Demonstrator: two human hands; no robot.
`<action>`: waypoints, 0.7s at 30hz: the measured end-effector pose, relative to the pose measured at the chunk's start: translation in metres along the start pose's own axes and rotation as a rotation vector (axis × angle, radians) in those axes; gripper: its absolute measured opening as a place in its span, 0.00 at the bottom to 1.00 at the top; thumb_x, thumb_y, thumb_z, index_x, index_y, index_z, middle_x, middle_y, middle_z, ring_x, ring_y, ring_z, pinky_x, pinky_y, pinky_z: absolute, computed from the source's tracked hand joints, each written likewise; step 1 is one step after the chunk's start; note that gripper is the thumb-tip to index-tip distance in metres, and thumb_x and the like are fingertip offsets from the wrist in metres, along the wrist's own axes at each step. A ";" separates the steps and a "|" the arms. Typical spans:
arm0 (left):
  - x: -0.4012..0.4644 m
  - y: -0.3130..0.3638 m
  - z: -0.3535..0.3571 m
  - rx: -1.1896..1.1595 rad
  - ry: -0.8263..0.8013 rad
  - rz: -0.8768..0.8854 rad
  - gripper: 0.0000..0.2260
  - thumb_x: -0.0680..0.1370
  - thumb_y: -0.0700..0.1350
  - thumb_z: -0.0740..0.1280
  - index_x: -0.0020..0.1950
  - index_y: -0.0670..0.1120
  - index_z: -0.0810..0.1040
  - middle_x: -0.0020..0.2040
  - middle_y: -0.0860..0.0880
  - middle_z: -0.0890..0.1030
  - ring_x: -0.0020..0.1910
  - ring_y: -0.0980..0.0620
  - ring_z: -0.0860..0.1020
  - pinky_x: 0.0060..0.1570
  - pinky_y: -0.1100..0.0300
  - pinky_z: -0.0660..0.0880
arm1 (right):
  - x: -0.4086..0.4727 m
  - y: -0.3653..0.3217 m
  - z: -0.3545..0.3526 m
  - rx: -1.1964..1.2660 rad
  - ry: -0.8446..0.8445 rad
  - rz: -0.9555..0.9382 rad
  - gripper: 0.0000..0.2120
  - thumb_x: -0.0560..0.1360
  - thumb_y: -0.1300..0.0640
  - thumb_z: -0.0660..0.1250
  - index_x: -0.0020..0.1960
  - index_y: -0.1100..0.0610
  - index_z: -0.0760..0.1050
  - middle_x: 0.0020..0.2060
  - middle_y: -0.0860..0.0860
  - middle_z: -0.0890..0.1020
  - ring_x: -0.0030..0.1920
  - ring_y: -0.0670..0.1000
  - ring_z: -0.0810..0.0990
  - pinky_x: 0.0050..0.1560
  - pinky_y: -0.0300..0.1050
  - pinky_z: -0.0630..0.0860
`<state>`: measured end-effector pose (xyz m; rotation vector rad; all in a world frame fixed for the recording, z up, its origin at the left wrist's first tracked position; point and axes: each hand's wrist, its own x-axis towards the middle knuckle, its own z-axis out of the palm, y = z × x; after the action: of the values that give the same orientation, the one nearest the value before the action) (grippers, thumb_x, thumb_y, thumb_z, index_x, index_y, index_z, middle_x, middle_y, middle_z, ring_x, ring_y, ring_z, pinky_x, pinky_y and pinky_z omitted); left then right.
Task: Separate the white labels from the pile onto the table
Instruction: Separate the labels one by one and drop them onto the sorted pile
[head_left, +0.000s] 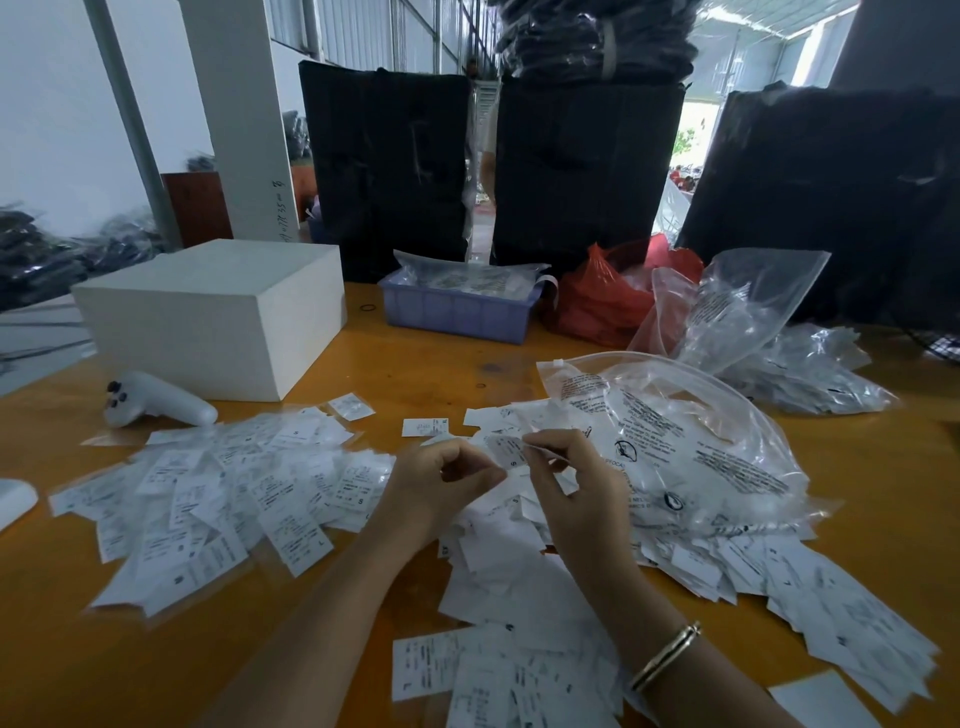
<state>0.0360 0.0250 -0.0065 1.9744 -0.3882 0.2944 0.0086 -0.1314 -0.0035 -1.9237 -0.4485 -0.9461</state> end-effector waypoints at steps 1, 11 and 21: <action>0.000 -0.001 0.000 0.002 -0.005 0.020 0.06 0.72 0.48 0.73 0.37 0.57 0.79 0.35 0.61 0.80 0.38 0.65 0.77 0.35 0.74 0.72 | 0.000 0.001 0.000 -0.007 -0.002 -0.004 0.09 0.71 0.68 0.69 0.47 0.56 0.78 0.39 0.41 0.78 0.44 0.33 0.76 0.43 0.26 0.71; -0.005 0.005 -0.002 -0.117 -0.082 0.055 0.10 0.69 0.59 0.67 0.38 0.54 0.81 0.33 0.61 0.79 0.33 0.64 0.75 0.33 0.73 0.70 | 0.002 0.005 -0.003 0.047 -0.144 0.050 0.10 0.73 0.60 0.65 0.46 0.45 0.74 0.42 0.36 0.79 0.46 0.37 0.77 0.44 0.26 0.69; -0.005 0.003 0.001 -0.142 -0.114 -0.029 0.09 0.71 0.58 0.65 0.40 0.54 0.81 0.39 0.63 0.83 0.37 0.62 0.80 0.36 0.71 0.75 | 0.005 0.005 -0.002 0.208 -0.142 0.348 0.09 0.77 0.60 0.65 0.44 0.47 0.74 0.37 0.47 0.81 0.39 0.48 0.79 0.43 0.53 0.78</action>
<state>0.0304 0.0234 -0.0063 1.8601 -0.4406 0.1321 0.0143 -0.1357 -0.0023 -1.8077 -0.2681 -0.5192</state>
